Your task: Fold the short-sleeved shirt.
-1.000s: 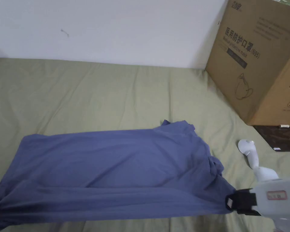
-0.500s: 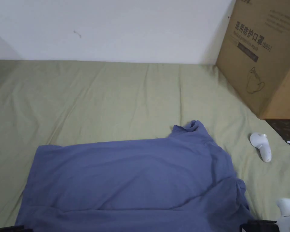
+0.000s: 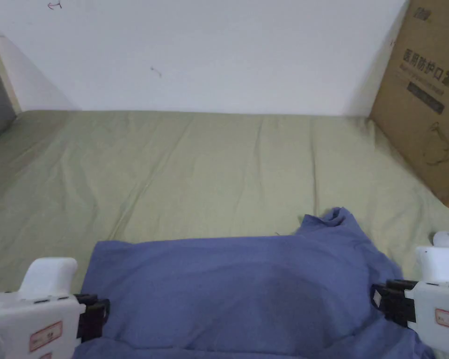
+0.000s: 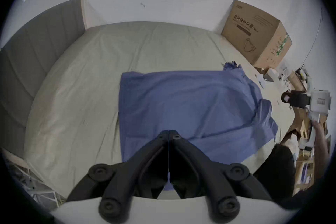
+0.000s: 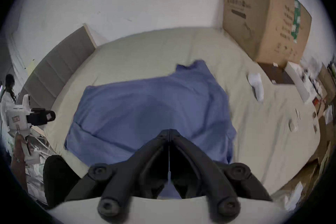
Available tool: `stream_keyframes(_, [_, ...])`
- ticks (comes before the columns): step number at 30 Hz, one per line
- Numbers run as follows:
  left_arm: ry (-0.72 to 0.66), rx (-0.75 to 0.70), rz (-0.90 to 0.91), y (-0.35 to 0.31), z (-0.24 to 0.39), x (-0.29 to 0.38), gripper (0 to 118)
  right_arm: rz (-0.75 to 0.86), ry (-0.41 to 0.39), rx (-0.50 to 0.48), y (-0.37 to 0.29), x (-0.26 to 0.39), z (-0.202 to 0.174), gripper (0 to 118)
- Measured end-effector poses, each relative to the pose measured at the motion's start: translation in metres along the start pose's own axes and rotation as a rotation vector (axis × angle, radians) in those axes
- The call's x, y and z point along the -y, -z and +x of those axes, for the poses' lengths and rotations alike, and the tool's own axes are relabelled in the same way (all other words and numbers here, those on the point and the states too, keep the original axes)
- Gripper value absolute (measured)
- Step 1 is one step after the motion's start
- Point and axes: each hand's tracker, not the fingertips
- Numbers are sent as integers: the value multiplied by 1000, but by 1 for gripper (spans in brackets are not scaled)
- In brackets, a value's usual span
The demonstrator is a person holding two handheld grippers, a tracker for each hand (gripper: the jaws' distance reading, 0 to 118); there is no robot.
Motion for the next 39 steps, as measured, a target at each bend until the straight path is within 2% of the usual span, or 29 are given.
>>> stream_keyframes(4, [-97, -23, 30, 38, -35, -46, 0, 12, 43, -44, 24, -27, -5, 0])
stream_keyframes(7, [-74, -72, 31, 78, -64, -85, 3, -13, 109, -102, 42, -37, 4, 0])
stream_keyframes(8, [-60, -105, 26, 95, -74, -97, 23, -22, 127, -106, 47, -39, 5, 0])
stream_keyframes(11, [-56, -161, -75, 144, -93, -117, 107, -54, 160, -106, 64, -40, 20, 0])
stream_keyframes(12, [-61, -170, -98, 157, -98, -118, 114, -60, 165, -100, 69, -39, 26, 0])
stream_keyframes(15, [-68, -204, -192, 197, -107, -115, 113, -73, 186, -81, 81, -40, 46, 0])
stream_keyframes(17, [-57, -169, -251, 219, -110, -108, 111, -91, 241, -96, 88, -44, 61, 0])
stream_keyframes(19, [-70, -124, -279, 225, -111, -104, 93, -105, 263, -97, 99, -54, 80, 0])
stream_keyframes(20, [-53, -152, -266, 223, -109, -104, 85, -107, 257, -88, 109, -61, 95, 0])
stream_keyframes(21, [-27, -164, -249, 216, -106, -106, 68, -113, 242, -71, 116, -69, 102, 0])
stream_keyframes(22, [-30, -137, -221, 208, -103, -109, 39, -132, 201, -20, 125, -81, 110, 0])
stream_keyframes(23, [-22, -127, -202, 199, -105, -110, 4, -141, 176, 6, 136, -93, 117, 0])
stream_keyframes(24, [-17, -114, -195, 194, -104, -111, 4, -148, 161, 3, 146, -102, 123, 10])
stream_keyframes(26, [-27, -82, -173, 178, -100, -115, 4, -169, 174, 44, 176, -127, 137, 75])
stream_keyframes(27, [-26, -77, -168, 172, -99, -116, 4, -172, 192, 49, 188, -135, 143, 94])
stream_keyframes(28, [-18, -74, -159, 165, -95, -117, 4, -211, 214, 52, 205, -143, 146, 94])
stream_keyframes(29, [0, -72, -151, 159, -89, -118, 4, -286, 195, 57, 218, -154, 153, 116])
stream_keyframes(30, [16, -67, -150, 155, -86, -119, 4, -209, 244, 87, 230, -164, 159, 114])
stream_keyframes(33, [37, -65, -142, 145, -84, -118, 4, -339, 219, 168, 268, -168, 155, 114])
stream_keyframes(36, [33, -51, -132, 142, -87, -120, 4, -406, 199, 119, 299, -165, 151, 112])
stream_keyframes(37, [28, -44, -131, 141, -87, -121, 4, -431, 195, 111, 304, -163, 148, 103])
stream_keyframes(38, [21, -34, -132, 141, -86, -122, 4, -423, 191, 120, 304, -161, 145, 74])
stream_keyframes(39, [18, -31, -132, 143, -92, -120, 4, -421, 167, 145, 301, -161, 140, 59])
